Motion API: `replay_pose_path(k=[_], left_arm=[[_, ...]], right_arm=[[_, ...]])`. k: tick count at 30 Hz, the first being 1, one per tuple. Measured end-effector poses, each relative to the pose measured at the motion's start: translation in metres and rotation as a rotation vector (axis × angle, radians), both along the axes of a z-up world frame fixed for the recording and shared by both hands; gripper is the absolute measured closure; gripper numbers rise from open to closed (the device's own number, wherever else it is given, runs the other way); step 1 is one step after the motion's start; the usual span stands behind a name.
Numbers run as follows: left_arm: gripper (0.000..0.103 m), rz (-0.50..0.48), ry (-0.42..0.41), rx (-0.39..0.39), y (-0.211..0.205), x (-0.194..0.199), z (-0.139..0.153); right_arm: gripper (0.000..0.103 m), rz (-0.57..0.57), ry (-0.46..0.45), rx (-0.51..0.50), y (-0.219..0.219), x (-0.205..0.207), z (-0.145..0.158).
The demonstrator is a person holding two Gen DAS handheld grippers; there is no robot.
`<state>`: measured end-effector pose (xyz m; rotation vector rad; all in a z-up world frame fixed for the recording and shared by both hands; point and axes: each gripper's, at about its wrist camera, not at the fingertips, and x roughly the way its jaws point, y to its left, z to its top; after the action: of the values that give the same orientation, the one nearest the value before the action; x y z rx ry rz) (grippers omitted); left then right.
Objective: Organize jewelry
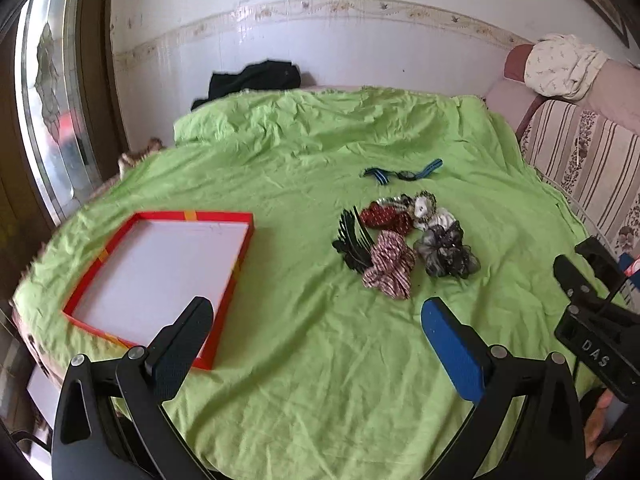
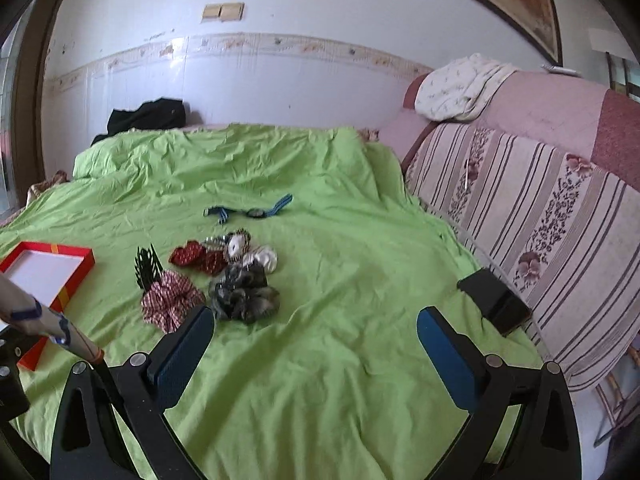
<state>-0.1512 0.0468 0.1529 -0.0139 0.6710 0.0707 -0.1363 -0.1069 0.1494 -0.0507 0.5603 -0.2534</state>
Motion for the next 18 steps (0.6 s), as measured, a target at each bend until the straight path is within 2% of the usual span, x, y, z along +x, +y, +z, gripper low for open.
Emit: replay_pose_path(k=[6,18], left_arm=[[0.0,-0.023,0.083,-0.035,-0.002,0.008,-0.015],[0.0,-0.041,0.148,-0.03,-0.008,0.02,-0.032]], right_arm=[[0.0,0.002,0.055,0.041,-0.006,0.005,-0.011],[0.0,0.013,0.123,0.07,-0.01,0.017,-0.029]])
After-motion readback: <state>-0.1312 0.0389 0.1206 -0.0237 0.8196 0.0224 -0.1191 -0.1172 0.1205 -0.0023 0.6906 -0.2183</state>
